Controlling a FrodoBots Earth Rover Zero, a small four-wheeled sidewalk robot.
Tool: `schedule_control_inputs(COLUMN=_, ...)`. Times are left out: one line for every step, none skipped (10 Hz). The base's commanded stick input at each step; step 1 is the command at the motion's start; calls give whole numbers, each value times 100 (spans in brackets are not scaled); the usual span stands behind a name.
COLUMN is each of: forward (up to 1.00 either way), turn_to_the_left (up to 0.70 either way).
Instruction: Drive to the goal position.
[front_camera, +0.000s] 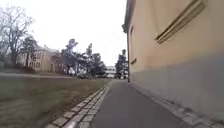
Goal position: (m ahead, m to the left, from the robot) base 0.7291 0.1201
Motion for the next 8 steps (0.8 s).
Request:
schedule_control_inputs(forward=100, turn_to_the_left=-4)
schedule_control_inputs(forward=100, turn_to_the_left=-17)
schedule_control_inputs(forward=100, turn_to_the_left=-40)
schedule_control_inputs(forward=100, turn_to_the_left=-25)
schedule_control_inputs(forward=100, turn_to_the_left=0)
schedule_control_inputs(forward=100, turn_to_the_left=0)
schedule_control_inputs(forward=100, turn_to_the_left=0)
schedule_control_inputs(forward=100, turn_to_the_left=0)
